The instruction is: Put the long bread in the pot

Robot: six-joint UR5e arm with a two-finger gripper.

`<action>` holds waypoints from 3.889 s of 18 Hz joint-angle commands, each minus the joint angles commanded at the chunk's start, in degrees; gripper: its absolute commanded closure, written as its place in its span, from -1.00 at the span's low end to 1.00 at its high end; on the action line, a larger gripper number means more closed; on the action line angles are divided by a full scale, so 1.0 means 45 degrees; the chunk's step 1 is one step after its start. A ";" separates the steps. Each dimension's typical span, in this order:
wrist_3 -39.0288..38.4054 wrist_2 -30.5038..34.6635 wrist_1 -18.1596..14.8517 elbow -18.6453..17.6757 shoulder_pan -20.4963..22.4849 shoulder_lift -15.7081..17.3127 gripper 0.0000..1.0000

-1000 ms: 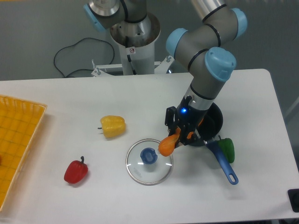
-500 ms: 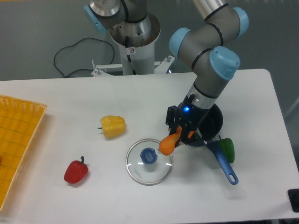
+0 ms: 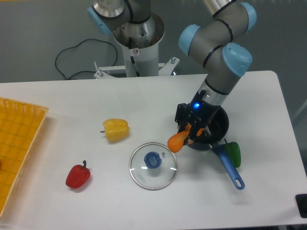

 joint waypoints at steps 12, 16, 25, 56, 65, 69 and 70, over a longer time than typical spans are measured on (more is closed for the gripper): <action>0.0410 0.0020 0.0020 -0.0352 0.0117 0.0039 0.19; 0.0838 0.0020 0.0020 -0.0507 0.0214 0.0058 0.16; 0.0957 0.0000 0.0020 -0.0684 0.0273 0.0078 0.11; 0.1466 0.0137 -0.0175 -0.0509 0.0430 0.0059 -0.83; 0.1035 0.0156 -0.0781 -0.0156 0.0390 0.0117 -1.00; 0.0431 0.0156 -0.0996 -0.0118 0.0332 0.0312 -1.00; 0.0391 0.0137 -0.0996 -0.0079 0.0313 0.0312 -1.00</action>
